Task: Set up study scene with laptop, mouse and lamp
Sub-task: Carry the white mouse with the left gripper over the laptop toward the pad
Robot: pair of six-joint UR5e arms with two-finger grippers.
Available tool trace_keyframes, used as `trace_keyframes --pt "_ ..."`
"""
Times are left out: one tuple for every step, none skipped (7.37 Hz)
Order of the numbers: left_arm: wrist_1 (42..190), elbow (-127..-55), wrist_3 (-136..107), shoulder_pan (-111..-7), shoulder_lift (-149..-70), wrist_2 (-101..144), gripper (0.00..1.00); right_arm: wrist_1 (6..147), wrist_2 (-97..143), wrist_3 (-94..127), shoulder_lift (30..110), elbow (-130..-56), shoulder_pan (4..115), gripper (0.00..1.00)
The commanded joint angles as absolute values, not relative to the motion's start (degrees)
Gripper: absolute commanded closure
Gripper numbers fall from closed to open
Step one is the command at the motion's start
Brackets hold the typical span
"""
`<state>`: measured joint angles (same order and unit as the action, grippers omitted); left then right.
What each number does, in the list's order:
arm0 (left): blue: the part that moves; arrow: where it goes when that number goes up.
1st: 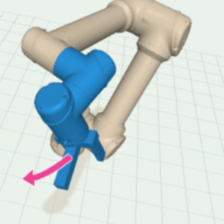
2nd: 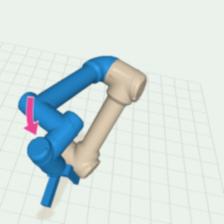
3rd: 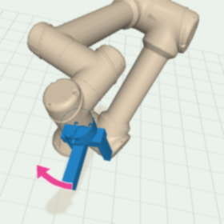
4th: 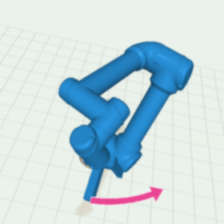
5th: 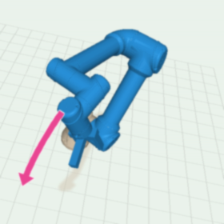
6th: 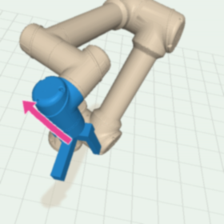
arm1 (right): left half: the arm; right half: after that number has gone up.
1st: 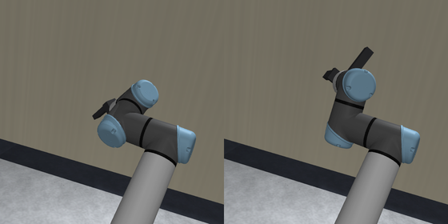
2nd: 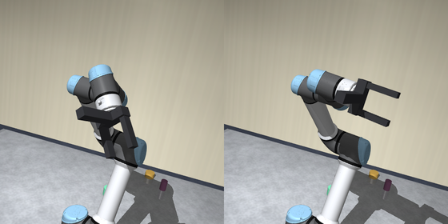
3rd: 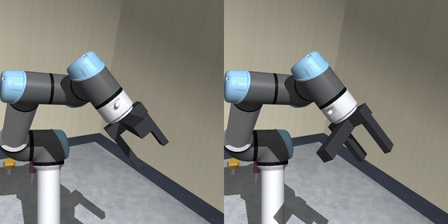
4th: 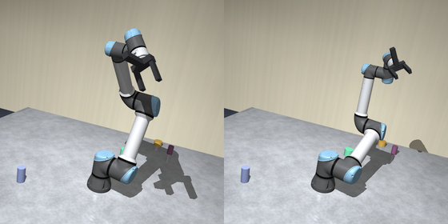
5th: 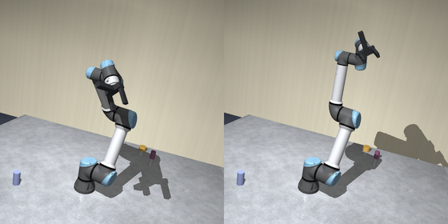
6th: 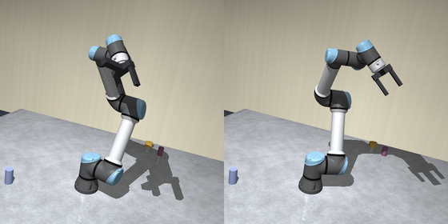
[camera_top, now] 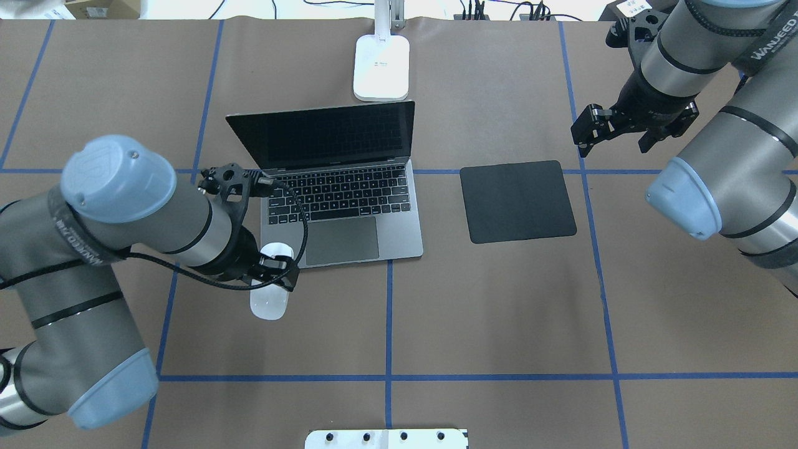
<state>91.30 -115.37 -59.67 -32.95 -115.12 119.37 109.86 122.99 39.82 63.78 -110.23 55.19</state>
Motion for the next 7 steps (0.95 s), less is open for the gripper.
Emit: trace_keyframes --pt "90.8 -110.1 -58.8 -35.1 -121.3 121.6 0.35 109.8 122.8 39.8 63.7 -110.0 55.2 0.00" --pt "90.8 -108.3 -58.8 -35.2 -123.6 121.6 0.35 109.8 122.8 39.8 63.7 -110.0 55.2 0.00" --pt "90.7 -106.4 -58.8 -35.2 -126.0 121.7 0.35 109.8 122.7 39.8 63.7 -109.9 55.2 0.00" --pt "90.7 -104.3 -58.8 -35.2 -128.5 121.7 0.35 109.9 122.7 39.8 63.8 -109.7 55.4 0.00" --pt "90.7 -102.1 -58.9 -35.2 -131.1 121.8 0.35 109.9 122.7 39.8 63.8 -109.7 55.5 0.00" --pt "90.8 -99.5 -59.1 -35.2 -133.7 121.8 0.35 109.9 122.7 39.8 64.2 -109.7 55.7 0.00" --pt "90.8 -96.3 -59.5 -35.1 -137.0 121.8 0.35 109.9 122.7 39.7 64.2 -109.6 56.0 0.00"
